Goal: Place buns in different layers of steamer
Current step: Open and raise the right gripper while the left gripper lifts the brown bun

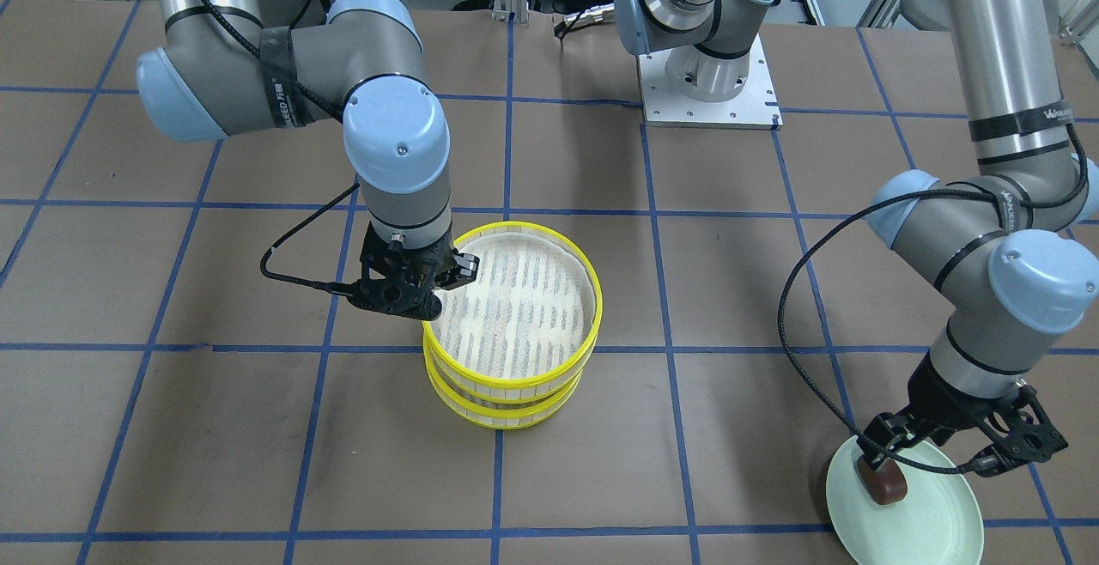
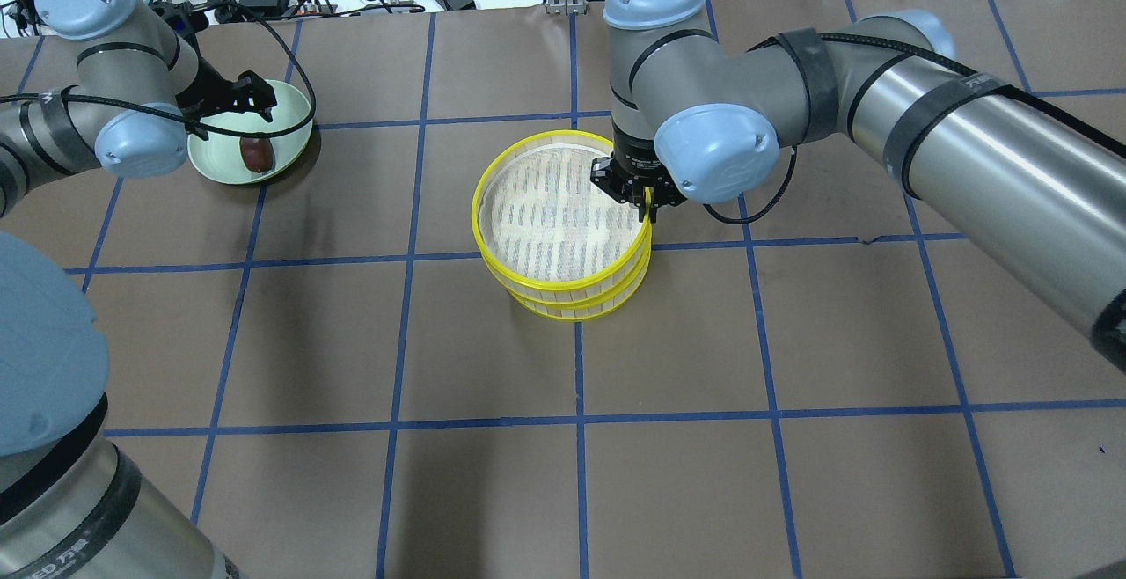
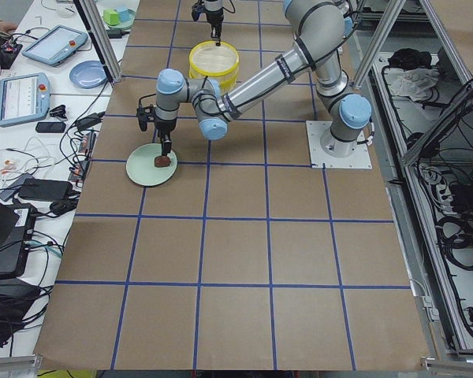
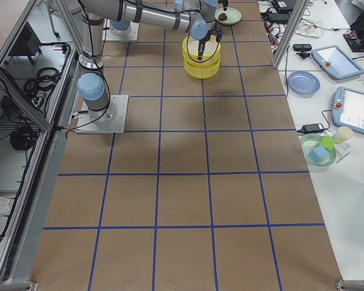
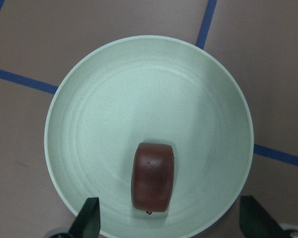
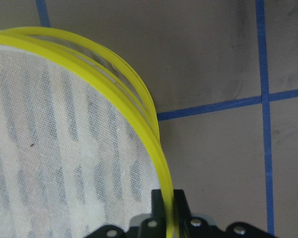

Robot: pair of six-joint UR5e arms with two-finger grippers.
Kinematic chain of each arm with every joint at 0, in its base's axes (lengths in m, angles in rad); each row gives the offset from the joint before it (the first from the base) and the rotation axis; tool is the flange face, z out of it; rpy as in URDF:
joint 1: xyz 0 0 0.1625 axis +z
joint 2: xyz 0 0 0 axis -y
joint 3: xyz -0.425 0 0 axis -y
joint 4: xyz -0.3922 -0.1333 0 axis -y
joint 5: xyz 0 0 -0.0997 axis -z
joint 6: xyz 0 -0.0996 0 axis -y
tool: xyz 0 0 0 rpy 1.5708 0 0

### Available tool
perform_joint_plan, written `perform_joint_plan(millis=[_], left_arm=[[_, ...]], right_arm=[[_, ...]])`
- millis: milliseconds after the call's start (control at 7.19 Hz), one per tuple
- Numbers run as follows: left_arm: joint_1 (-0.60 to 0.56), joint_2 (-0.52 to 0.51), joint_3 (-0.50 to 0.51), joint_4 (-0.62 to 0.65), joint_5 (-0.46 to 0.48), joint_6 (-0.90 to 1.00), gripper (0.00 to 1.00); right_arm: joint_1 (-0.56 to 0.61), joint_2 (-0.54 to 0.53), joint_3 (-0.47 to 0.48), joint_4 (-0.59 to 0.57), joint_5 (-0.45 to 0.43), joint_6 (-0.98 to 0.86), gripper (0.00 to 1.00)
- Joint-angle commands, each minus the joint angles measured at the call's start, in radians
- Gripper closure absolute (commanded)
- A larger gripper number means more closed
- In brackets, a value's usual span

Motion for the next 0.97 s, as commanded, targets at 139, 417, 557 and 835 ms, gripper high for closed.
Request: perform_joint_plan(millis=[139, 417, 557, 835], left_arm=[[0.006, -0.095, 0.042, 0.012, -0.028, -0.011, 0.02], [0.007, -0.122, 0.044, 0.010, -0.021, -0.007, 0.45], [0.019, -0.126, 0.044, 0.010, -0.017, -0.001, 0.64], [0.032, -0.125, 0.044, 0.009, -0.036, -0.009, 1.00]], right_arm=[[0.002, 0.019, 0.003, -0.009, -0.079, -0.041, 1.00], [0.002, 0.044, 0.006, -0.023, -0.066, -0.041, 1.00], [0.002, 0.056, 0.006, -0.044, -0.066, -0.041, 1.00], [0.001, 0.053, -0.003, -0.043, -0.092, -0.044, 0.00]])
